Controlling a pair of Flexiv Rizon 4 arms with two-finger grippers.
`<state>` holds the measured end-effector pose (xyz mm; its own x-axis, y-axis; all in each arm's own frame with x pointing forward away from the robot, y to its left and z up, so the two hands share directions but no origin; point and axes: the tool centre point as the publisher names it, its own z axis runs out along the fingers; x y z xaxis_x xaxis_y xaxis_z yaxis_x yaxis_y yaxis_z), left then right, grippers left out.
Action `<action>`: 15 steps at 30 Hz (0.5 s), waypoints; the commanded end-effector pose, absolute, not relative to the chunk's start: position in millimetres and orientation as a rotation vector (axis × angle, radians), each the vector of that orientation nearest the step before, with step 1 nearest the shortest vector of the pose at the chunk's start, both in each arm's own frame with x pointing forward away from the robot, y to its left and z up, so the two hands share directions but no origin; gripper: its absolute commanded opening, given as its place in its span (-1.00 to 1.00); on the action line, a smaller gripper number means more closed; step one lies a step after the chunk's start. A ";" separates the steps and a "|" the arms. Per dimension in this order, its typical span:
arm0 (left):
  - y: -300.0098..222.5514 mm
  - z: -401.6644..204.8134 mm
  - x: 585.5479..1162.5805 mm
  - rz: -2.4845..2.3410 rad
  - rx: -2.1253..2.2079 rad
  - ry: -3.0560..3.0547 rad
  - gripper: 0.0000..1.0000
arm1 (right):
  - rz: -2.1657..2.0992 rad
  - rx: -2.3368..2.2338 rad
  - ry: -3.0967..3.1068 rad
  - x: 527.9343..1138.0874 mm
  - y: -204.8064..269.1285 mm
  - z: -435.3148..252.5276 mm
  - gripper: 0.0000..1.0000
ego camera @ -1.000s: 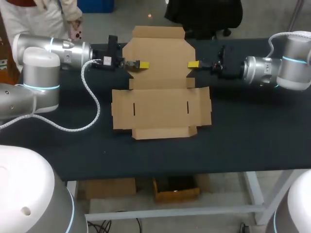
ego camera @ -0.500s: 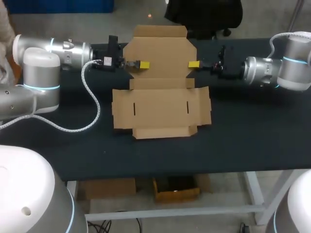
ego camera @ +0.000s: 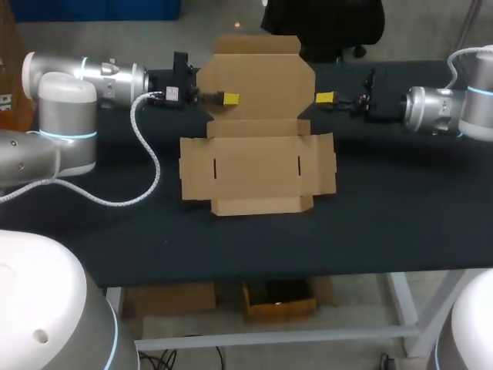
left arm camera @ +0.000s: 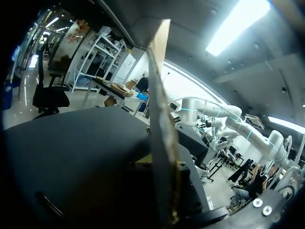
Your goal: Assemble the packaging by folding the flat box into shape, placing the metal phone stand inside, and closing the box properly
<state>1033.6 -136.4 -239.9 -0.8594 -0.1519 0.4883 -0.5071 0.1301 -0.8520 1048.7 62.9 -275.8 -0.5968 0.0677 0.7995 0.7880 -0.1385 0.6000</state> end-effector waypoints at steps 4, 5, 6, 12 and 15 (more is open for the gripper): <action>-144.8 -235.8 1049.7 1.801 0.596 -2.133 -1.00 | -1.816 -1.140 -1.702 1009.9 37.5 -249.9 -0.41; -146.0 -234.6 1051.4 1.805 0.589 -2.135 -1.00 | -1.821 -1.149 -1.711 1007.1 34.0 -247.7 -0.48; -147.0 -233.2 1053.2 1.811 0.582 -2.135 -1.00 | -1.825 -1.160 -1.718 1004.4 30.9 -245.9 -0.58; -152.3 -226.0 1061.7 1.839 0.545 -2.155 -1.00 | -1.824 -1.231 -1.772 989.3 18.3 -238.9 -1.00; -155.1 -222.2 1065.7 1.854 0.524 -2.158 -1.00 | -1.823 -1.256 -1.800 982.0 13.8 -237.7 -1.00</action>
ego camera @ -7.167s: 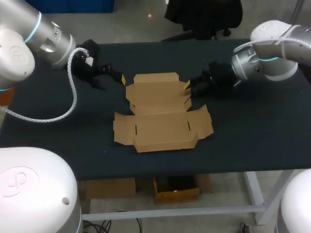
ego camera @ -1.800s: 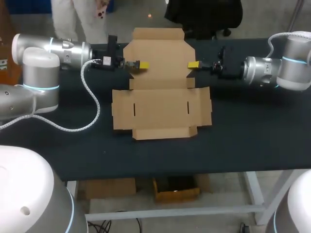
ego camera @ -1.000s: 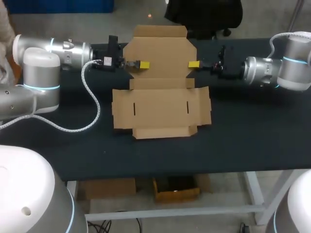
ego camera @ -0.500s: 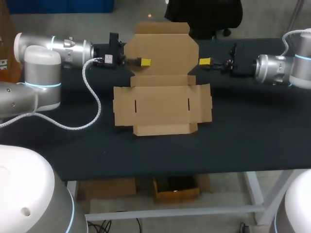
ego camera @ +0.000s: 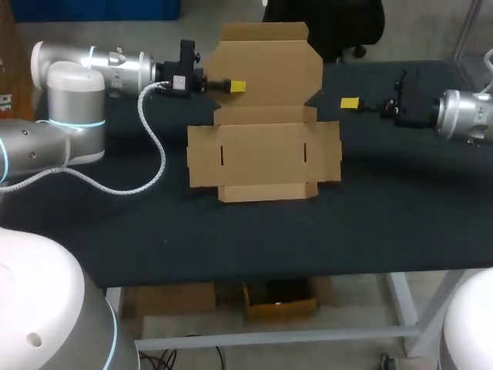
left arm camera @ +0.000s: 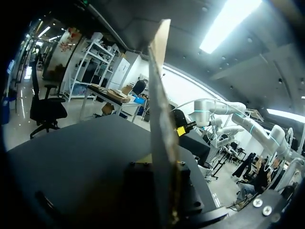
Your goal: Assemble the packaging by folding the flat box into shape, placing the metal phone stand inside, and closing the box properly
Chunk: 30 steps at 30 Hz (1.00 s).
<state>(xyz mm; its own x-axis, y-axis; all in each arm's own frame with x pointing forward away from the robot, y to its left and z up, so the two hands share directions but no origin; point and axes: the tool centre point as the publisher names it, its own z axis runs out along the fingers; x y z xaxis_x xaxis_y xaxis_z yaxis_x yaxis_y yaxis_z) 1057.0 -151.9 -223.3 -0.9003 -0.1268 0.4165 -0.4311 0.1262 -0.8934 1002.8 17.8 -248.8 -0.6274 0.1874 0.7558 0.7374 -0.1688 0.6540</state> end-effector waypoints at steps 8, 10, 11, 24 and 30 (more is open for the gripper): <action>-163.4 -216.2 1075.8 1.886 0.485 -2.169 -1.00 | -1.808 -1.263 -1.927 958.2 5.3 -236.3 -1.00; -165.9 -214.0 1077.6 1.891 0.468 -2.174 -1.00 | -1.780 -1.265 -1.994 951.1 5.4 -237.3 -1.00; -167.0 -213.0 1078.1 1.894 0.459 -2.178 -1.00 | -1.765 -1.270 -2.026 947.8 5.5 -238.3 -1.00; -174.5 -205.7 1080.4 1.914 0.423 -2.190 -1.00 | -1.726 -1.371 -2.115 926.2 3.6 -257.3 -1.00; -174.5 -205.7 1080.4 1.914 0.423 -2.190 -1.00 | -1.726 -1.371 -2.115 926.2 3.6 -257.3 -1.00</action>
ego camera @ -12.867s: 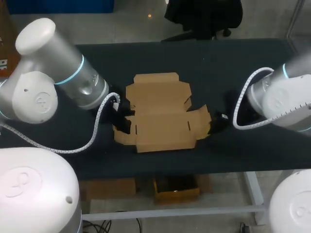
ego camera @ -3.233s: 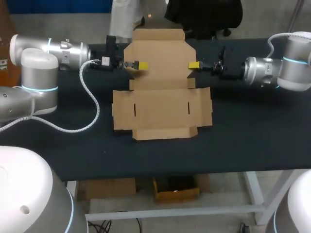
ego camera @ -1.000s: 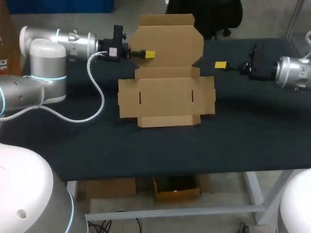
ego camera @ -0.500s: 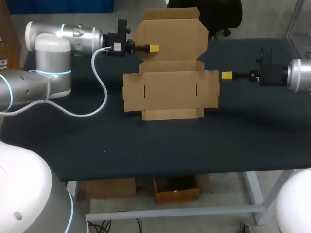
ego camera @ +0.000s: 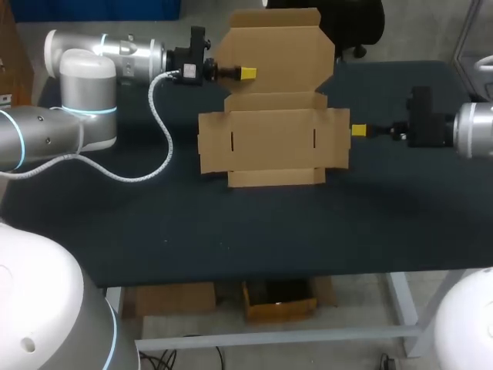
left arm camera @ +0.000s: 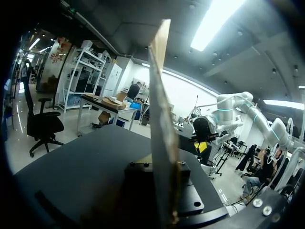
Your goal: Assemble the packaging by folding the flat box into shape, placing the metal phone stand inside, and closing the box properly
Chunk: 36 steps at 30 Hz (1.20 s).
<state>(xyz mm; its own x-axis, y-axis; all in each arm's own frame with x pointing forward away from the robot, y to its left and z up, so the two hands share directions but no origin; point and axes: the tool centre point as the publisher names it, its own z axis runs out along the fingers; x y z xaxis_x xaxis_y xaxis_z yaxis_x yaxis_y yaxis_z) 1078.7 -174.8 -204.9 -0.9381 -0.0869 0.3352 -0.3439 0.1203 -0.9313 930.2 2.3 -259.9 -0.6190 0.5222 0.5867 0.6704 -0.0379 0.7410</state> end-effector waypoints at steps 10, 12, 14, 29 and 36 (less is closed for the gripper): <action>-174.5 -205.7 1080.4 1.914 0.423 -2.190 -1.00 | -1.750 -1.321 -2.111 930.1 10.0 -254.5 -1.00; -174.5 -205.7 1080.4 1.914 0.423 -2.190 -1.00 | -1.766 -1.271 -2.131 932.4 21.7 -250.0 -1.00; -174.5 -205.7 1080.4 1.914 0.423 -2.190 -1.00 | -1.786 -1.229 -2.146 930.6 28.6 -246.7 -1.00; -173.8 -198.1 1069.7 2.005 0.355 -2.256 -1.00 | -1.690 -1.326 -2.326 886.0 31.2 -258.7 -1.00; -176.8 -194.3 1066.7 2.013 0.326 -2.291 -1.00 | -1.732 -1.325 -2.305 870.7 25.5 -272.3 -1.00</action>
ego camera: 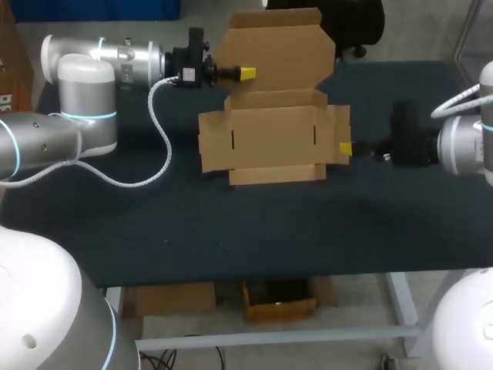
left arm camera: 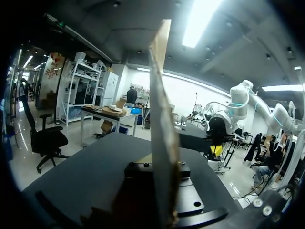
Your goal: Assemble the packaging by folding the flat box into shape, placing the metal phone stand inside, and closing the box properly
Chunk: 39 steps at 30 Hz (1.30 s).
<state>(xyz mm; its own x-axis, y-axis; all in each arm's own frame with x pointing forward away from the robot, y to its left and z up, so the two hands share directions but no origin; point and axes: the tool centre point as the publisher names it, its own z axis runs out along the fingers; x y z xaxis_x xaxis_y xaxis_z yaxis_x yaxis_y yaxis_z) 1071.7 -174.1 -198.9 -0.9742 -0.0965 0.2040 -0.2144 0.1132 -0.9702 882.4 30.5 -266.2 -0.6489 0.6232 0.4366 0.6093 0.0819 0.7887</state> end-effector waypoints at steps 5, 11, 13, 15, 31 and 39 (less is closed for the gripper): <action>-181.8 -185.2 1065.2 2.022 0.261 -2.334 -1.00 | 1.710 1.289 2.243 863.4 25.4 -280.1 -1.00; -185.3 -184.6 1063.2 2.022 0.236 -2.339 -1.00 | 1.716 1.288 2.238 859.0 28.6 -288.2 -1.00; -185.4 -185.8 1061.2 2.023 0.226 -2.337 -1.00 | 1.727 1.284 2.235 858.8 30.1 -290.7 -1.00; -184.5 -186.4 1059.3 2.027 0.222 -2.334 -1.00 | 1.710 1.283 2.236 859.7 32.8 -293.6 -1.00; -180.0 -191.7 1043.0 2.050 0.208 -2.288 -1.00 | 1.646 1.250 2.274 871.0 60.7 -304.5 -1.00; -183.7 -191.2 1039.2 2.040 0.165 -2.277 -1.00 | 1.664 1.213 2.270 878.1 79.9 -317.0 -1.00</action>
